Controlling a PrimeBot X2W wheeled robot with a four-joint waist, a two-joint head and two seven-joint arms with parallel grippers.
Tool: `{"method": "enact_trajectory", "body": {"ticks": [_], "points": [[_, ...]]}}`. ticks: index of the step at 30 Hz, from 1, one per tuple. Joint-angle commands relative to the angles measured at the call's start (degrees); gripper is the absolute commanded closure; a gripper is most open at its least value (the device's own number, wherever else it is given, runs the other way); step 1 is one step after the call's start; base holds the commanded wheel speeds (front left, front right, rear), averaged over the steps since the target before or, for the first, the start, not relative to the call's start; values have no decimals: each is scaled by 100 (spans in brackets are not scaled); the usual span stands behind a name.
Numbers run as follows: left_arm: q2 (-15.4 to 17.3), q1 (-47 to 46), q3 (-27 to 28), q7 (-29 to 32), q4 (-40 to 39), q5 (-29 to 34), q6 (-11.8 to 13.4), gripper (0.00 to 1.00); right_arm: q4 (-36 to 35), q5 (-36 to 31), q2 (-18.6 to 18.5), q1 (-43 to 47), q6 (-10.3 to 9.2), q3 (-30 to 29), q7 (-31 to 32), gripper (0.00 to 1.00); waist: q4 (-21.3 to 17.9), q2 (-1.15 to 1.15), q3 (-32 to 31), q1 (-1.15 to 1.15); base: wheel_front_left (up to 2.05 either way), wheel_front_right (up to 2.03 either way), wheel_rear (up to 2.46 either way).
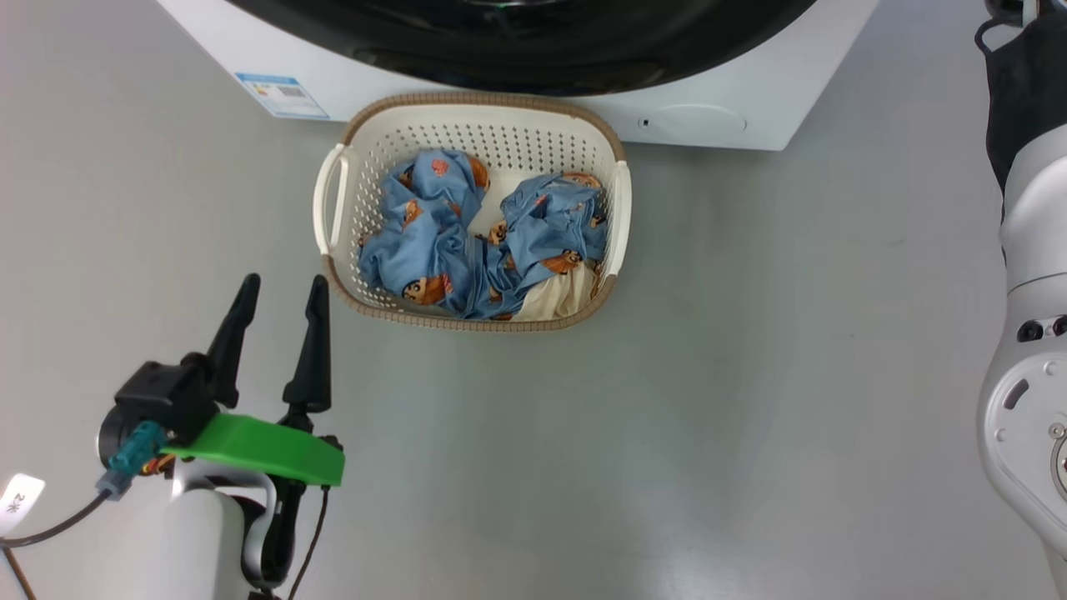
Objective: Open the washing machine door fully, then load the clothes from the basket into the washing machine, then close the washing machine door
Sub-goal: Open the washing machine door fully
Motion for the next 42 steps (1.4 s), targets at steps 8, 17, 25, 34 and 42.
{"method": "enact_trajectory", "body": {"ticks": [8, 17, 25, 34, 42], "points": [[158, -151, 113, -36, -186, -77, 19, 0, 124, -159, 126, -483, 9, -86, 90, 100, 57, 0, 195, 0, 0, 0, 0], [158, -218, 51, -36, -211, -145, 52, 0, 514, -389, 126, -822, 9, -288, 189, 100, 150, 0, 331, 0, 0, 0, 0], [158, -228, 57, -36, -239, -153, 86, 0, 812, -507, 127, -976, 9, -463, 696, 100, 171, 0, 333, 0, 0, 0, 0], [158, -161, 91, -36, -345, -118, 109, 0, 659, -572, 91, -746, 9, -652, 1510, 100, 104, 0, 185, 0, 0, 0, 0], [158, -132, 126, -36, -481, 88, 74, 0, 184, -595, 61, -243, 9, -736, 2455, 100, 77, 0, -28, 0, 0, 0, 0]]}}
